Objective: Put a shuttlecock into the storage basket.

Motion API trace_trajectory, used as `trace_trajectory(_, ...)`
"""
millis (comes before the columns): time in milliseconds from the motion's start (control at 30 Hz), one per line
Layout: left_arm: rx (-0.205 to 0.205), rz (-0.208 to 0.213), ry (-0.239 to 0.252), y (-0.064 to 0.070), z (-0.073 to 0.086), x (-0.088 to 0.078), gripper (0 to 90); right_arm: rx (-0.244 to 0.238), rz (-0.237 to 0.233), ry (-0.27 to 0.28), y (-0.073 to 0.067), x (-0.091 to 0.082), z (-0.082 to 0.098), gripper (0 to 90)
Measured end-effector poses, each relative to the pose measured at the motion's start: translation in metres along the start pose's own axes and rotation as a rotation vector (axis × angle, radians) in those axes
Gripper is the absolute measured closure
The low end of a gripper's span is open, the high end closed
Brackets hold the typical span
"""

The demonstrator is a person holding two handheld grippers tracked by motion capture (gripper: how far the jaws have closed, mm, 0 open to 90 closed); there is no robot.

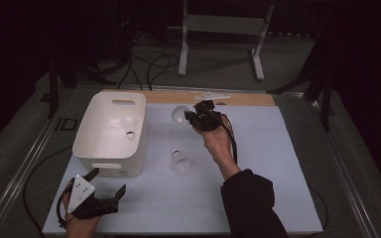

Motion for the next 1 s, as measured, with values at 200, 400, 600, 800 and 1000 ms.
trace_trajectory(200,0.000,0.000,0.003,0.000,0.000,0.000,0.3,0.000,-0.009,0.001,-0.004,0.001,-0.001,89.3)
trace_trajectory(400,0.000,0.000,0.003,0.000,0.000,0.000,0.3,0.001,-0.018,0.003,-0.007,0.003,-0.001,89.3)
trace_trajectory(600,0.000,0.000,0.002,0.000,0.000,0.000,0.3,-0.001,-0.023,0.008,-0.010,0.004,-0.003,89.3)
trace_trajectory(800,0.000,0.000,0.002,0.000,0.000,0.000,0.3,-0.003,-0.032,0.012,-0.014,0.004,-0.004,89.3)
trace_trajectory(1000,0.000,0.000,0.002,0.000,0.000,0.000,0.3,-0.003,-0.041,0.017,-0.017,0.005,-0.006,89.3)
Point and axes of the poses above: each handheld gripper's, and its own axes: x roughly forward along the jaws, z roughly out of its underside, y roughly to its right, the point moved 2 cm from there along x, roughly forward along the jaws, and after that the axes turned 6 degrees about y, right-handed, at the moved point
